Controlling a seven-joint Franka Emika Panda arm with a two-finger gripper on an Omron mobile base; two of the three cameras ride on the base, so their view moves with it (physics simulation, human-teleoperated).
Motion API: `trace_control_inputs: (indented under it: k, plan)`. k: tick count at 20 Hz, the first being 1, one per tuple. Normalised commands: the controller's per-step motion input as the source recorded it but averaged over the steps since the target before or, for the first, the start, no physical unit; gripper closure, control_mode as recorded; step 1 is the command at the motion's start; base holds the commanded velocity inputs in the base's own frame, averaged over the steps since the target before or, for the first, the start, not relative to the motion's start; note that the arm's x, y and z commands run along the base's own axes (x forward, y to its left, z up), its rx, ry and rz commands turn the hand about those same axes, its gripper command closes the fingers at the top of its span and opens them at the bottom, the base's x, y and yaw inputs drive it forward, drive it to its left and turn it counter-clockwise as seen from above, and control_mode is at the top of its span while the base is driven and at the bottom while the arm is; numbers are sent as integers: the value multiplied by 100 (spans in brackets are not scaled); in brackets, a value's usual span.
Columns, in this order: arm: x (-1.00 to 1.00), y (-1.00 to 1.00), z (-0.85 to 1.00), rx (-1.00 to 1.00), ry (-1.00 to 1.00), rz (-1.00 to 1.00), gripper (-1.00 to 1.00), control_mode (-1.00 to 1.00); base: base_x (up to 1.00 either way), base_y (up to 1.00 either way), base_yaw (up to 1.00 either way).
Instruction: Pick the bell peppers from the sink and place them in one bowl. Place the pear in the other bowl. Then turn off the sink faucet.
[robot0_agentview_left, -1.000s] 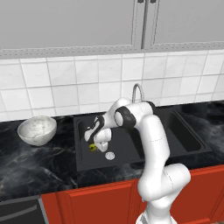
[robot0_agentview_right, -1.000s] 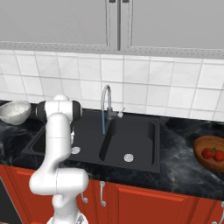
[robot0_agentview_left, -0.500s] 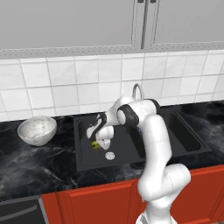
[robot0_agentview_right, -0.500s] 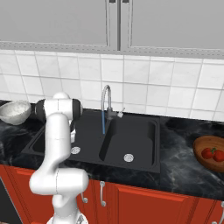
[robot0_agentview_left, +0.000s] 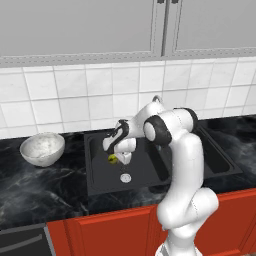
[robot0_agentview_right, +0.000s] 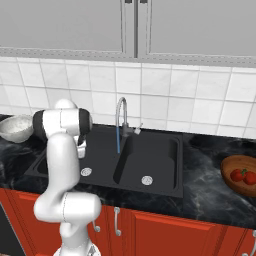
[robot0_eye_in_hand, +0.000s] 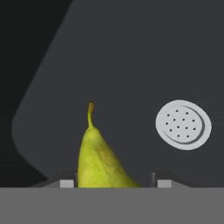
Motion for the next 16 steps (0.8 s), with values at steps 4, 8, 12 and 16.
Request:
trace_control_inputs:
  k: [4,8,12,16]
  plan:
    - [-19,0,78,0,-12,0,100,-100,0,0,0]
    - [-24,0,78,0,-15,0,100,-100,0,0,0]
    - [-30,0,74,2,-20,0,100,-100,0,0,0]
    - [-38,0,72,5,-21,0,100,-100,0,0,0]
